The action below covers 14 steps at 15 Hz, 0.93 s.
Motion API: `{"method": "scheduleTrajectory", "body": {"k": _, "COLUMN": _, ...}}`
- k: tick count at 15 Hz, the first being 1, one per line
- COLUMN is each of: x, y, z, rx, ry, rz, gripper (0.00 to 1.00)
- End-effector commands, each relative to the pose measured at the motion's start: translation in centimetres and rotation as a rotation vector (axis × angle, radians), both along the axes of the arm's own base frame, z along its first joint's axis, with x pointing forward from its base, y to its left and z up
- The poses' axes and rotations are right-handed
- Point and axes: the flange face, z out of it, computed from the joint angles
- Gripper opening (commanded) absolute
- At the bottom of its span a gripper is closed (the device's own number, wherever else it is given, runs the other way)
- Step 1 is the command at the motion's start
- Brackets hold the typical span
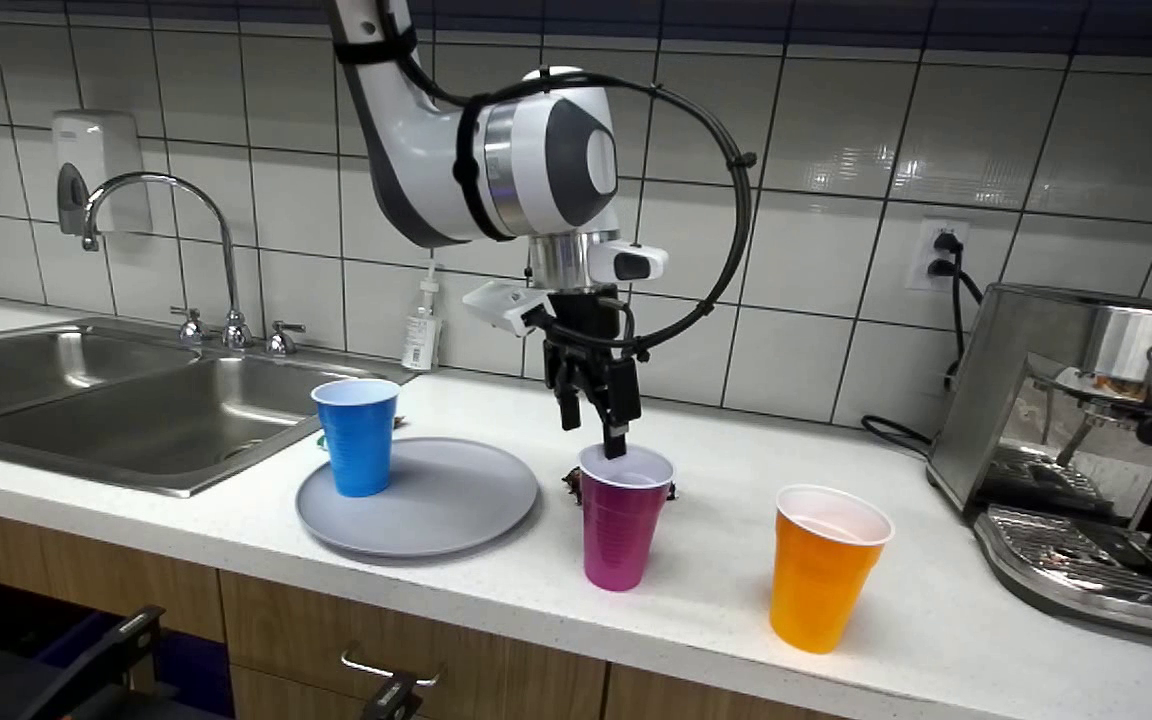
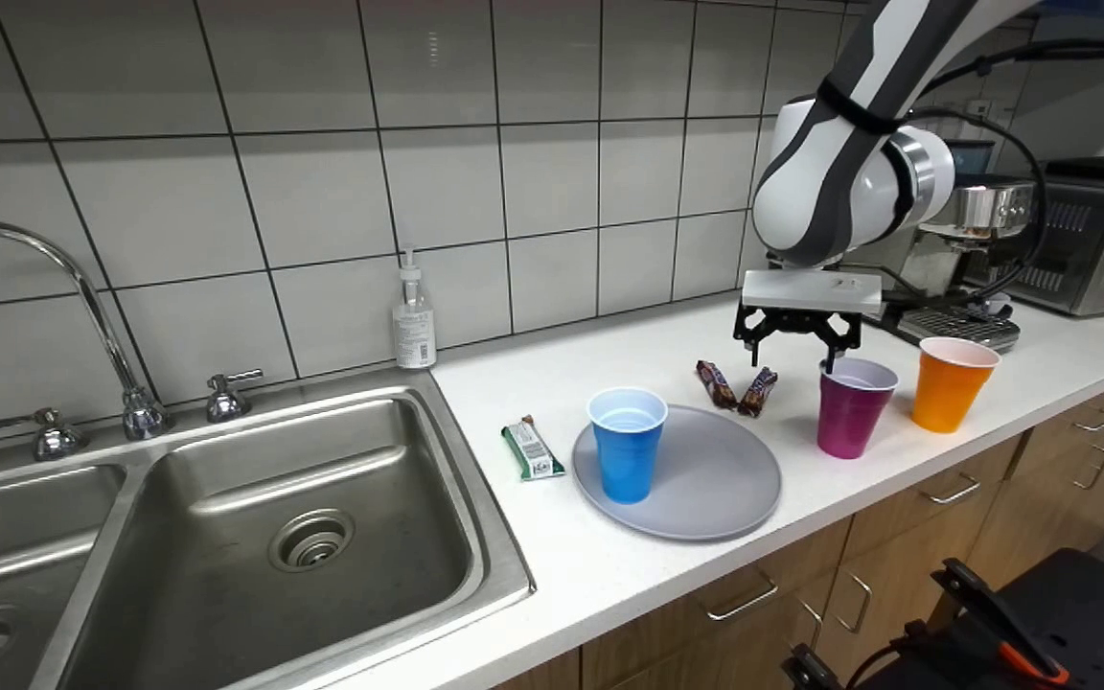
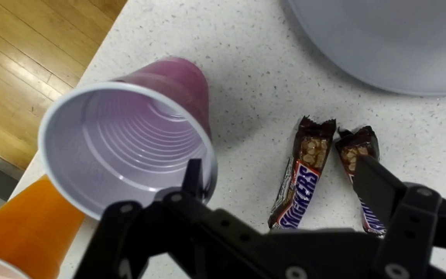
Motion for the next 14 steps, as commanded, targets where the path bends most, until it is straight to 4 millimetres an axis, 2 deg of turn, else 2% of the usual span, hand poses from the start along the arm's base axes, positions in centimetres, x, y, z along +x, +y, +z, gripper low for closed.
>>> {"method": "scheduleTrajectory", "body": {"k": 1, "x": 0.8, "y": -0.6, "z": 0.3, "rx": -0.002, "ry": -0.014, "rz": -0.027, "gripper": 1.00}}
{"method": "scheduleTrajectory", "body": {"k": 3, "x": 0.9, "y": -1.0, "z": 0.4, "rx": -0.004, "ry": -0.017, "rz": -0.030, "gripper": 1.00}}
{"method": "scheduleTrajectory", "body": {"k": 4, "x": 0.9, "y": -1.2, "z": 0.4, "rx": -0.008, "ry": -0.020, "rz": -0.033, "gripper": 0.75}}
{"method": "scheduleTrajectory", "body": {"k": 6, "x": 1.0, "y": -1.5, "z": 0.5, "rx": -0.012, "ry": -0.023, "rz": -0.040, "gripper": 0.66}}
{"method": "scheduleTrajectory", "body": {"k": 14, "x": 1.0, "y": -2.2, "z": 0.7, "rx": -0.021, "ry": -0.021, "rz": -0.052, "gripper": 0.03}}
